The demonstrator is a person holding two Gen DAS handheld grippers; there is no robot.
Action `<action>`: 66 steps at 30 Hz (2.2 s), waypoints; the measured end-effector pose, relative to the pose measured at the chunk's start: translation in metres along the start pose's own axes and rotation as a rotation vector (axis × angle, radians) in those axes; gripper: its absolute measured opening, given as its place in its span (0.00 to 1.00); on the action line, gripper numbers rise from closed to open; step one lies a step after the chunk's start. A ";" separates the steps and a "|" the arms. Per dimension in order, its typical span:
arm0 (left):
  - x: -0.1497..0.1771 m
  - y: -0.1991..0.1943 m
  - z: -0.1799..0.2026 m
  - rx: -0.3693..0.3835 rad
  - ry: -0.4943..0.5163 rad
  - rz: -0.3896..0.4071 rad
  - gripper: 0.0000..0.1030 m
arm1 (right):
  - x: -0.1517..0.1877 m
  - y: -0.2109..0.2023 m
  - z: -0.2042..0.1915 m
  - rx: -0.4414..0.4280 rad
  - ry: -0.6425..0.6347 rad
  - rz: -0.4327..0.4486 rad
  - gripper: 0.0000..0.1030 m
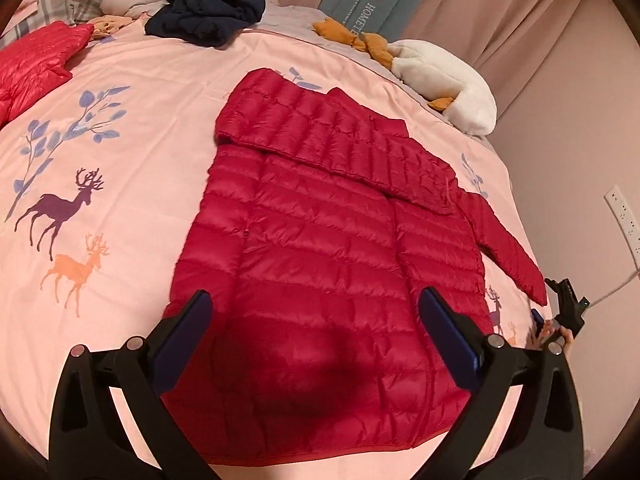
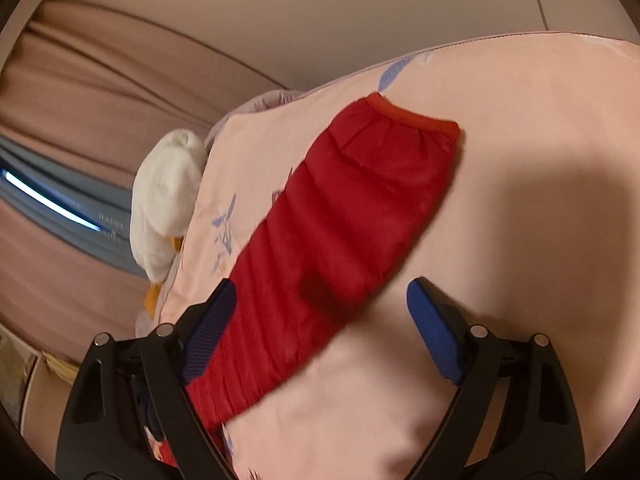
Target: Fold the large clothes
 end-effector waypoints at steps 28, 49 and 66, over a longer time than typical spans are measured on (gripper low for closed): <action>0.006 0.004 -0.005 0.041 -0.072 0.015 0.99 | 0.123 -0.057 -0.210 -0.198 -0.711 0.040 0.05; -0.018 0.028 -0.021 0.301 -0.224 -0.042 0.99 | 0.450 0.001 -0.242 -0.170 -1.337 -0.416 0.61; -0.047 0.133 0.043 0.521 -0.341 -0.203 0.99 | 0.352 -0.111 -0.166 -0.366 -1.023 -0.324 0.76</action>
Point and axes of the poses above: each gripper's, at about its wrist camera, not at the fingertips, and y roughly the way its jaws point, z to its right, x to its underside, the point moved 6 cm from there along y, roughly the way its jaws point, and after that the axes turned 4 degrees about y, right-handed, at the moved point
